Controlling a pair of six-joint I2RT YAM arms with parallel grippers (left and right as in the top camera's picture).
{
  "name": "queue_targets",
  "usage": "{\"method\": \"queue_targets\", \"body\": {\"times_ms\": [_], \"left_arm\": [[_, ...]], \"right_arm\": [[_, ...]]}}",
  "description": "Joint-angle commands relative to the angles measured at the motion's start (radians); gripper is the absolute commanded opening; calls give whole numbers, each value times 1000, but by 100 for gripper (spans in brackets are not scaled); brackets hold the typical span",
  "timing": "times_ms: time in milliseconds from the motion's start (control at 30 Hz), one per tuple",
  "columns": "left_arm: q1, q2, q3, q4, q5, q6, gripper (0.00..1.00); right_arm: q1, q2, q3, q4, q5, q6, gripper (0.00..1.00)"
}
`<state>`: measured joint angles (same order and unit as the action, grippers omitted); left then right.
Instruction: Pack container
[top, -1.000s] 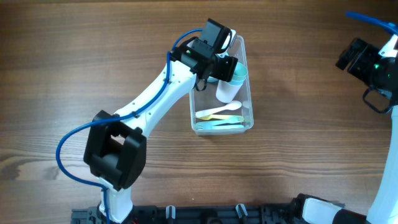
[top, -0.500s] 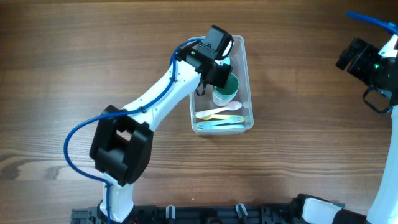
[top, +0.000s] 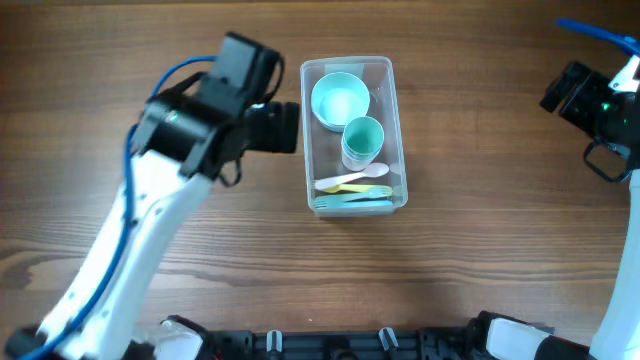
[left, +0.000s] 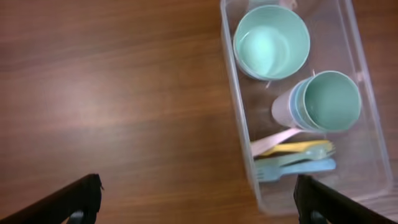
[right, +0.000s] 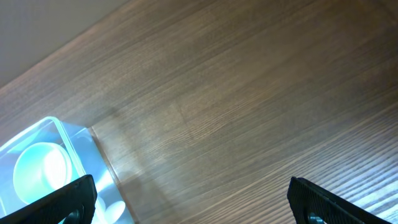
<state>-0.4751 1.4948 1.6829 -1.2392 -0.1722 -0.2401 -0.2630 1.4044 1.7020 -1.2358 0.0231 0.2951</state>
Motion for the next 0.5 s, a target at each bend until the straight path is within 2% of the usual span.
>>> {"method": "queue_targets", "body": {"times_ms": [0, 133, 200, 367, 467], "left_arm": [[0, -70, 14, -14, 3, -30, 100], [0, -72, 14, -117, -34, -25, 100], [6, -72, 14, -112, -65, -26, 100], [106, -121, -1, 73, -13, 35, 100], [199, -238, -91, 209, 70, 35, 100]], "right_arm": [[-1, 6, -9, 0, -5, 20, 100], [-1, 6, -9, 0, -5, 20, 100], [-1, 5, -9, 0, -5, 20, 100], [-1, 5, -9, 0, -5, 20, 100], [-1, 5, -9, 0, -5, 20, 100]]}}
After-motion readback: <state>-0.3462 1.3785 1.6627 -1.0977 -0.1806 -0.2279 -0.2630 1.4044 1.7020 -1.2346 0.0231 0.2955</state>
